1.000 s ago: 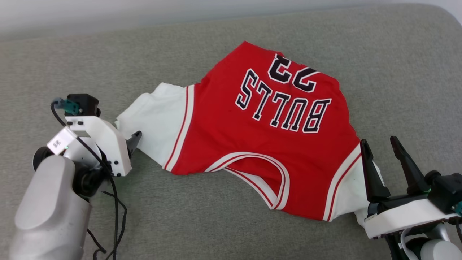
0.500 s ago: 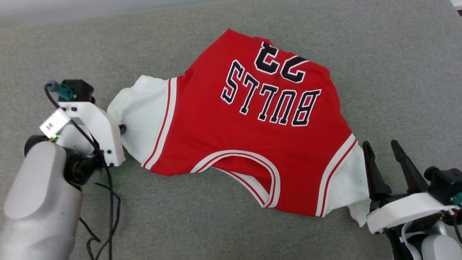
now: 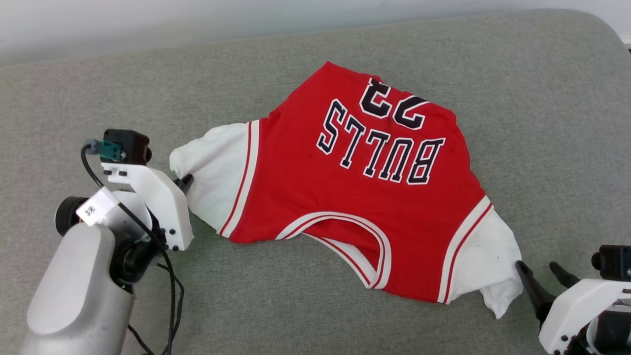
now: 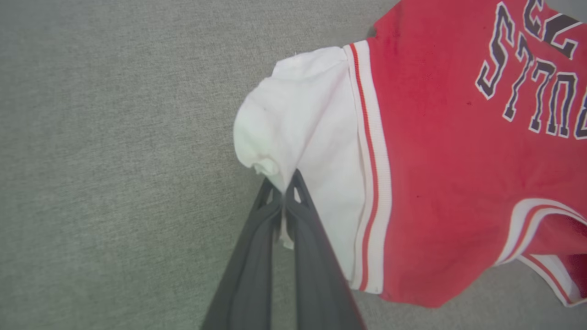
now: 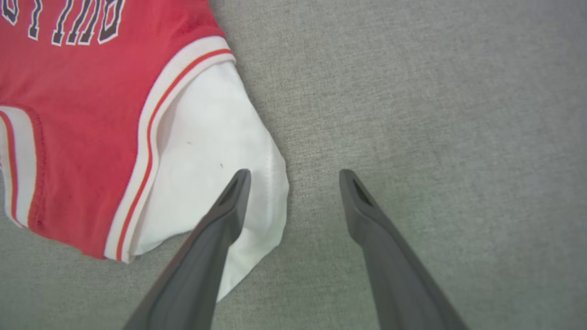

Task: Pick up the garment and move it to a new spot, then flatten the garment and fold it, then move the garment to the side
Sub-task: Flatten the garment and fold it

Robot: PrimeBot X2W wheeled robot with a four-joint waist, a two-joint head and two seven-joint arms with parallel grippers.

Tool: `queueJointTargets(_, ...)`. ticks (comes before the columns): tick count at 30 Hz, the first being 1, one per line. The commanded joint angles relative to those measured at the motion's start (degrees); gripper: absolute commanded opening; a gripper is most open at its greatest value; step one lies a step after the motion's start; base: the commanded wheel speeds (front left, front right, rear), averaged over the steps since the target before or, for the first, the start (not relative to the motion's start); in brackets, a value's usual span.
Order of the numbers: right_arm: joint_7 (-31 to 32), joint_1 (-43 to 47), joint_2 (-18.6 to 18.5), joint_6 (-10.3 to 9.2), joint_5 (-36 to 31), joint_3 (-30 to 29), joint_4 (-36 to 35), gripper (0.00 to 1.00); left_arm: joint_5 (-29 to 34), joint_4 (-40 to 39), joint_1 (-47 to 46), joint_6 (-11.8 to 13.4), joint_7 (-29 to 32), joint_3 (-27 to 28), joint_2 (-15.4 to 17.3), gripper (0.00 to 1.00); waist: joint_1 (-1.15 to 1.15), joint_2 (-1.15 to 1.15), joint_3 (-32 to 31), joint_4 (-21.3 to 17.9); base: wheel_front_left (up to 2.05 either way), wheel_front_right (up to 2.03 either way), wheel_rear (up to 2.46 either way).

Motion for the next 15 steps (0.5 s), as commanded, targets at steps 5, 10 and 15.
queueJointTargets(5, 8.18, 1.23, -2.02, -0.04, 2.55, 1.23, -3.24, 1.0, -0.39, -5.34, 3.36, 1.14, 0.08, 0.0, -0.17, 0.0, -0.01, 0.0, -0.17, 1.45, 0.0, 0.0, 0.0)
queueJointTargets(10, 11.88, -1.27, -3.25, -0.04, 3.22, 3.79, -1.52, 1.0, -0.71, -9.59, 4.33, 1.85, 0.69, -0.14, -0.14, 0.0, -0.01, 0.0, 1.74, 2.58, 0.0, 0.0, 0.0)
queueJointTargets(15, 14.87, -2.71, -3.28, -0.03, 5.22, 7.32, 4.09, 1.0, -0.77, -11.61, 4.15, 2.12, 0.37, -0.25, -0.27, 0.0, -0.01, 0.0, 3.01, 3.81, 0.0, 0.0, 0.0)
